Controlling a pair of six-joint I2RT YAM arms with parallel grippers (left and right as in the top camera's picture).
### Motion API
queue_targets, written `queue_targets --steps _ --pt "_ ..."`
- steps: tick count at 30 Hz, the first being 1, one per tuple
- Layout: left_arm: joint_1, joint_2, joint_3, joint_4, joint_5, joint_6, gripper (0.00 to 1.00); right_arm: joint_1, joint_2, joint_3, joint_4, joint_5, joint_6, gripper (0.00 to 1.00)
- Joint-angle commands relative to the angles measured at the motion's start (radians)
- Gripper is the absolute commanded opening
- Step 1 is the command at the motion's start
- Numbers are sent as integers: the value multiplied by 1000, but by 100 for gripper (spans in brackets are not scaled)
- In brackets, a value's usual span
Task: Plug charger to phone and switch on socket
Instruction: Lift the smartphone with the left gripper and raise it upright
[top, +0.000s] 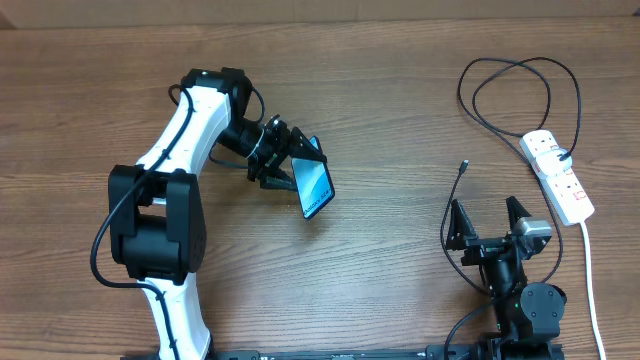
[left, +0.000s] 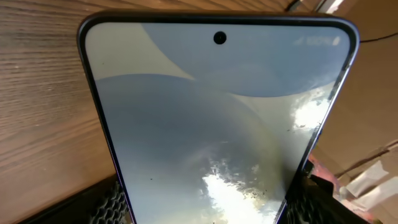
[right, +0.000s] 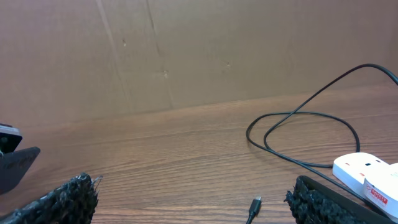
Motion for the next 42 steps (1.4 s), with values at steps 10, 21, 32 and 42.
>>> queue_targets --steps 10,21,32,42 --pt "12 6 29 -10 98 47 48 -3 -10 -11 3 10 7 100" --pt "12 6 29 -11 99 66 48 -3 -10 -11 3 10 7 100" --pt "12 6 29 -10 98 66 48 -3 -10 -11 3 10 7 100" --pt "12 6 29 -13 99 65 48 -3 -10 -11 3 10 7 100"
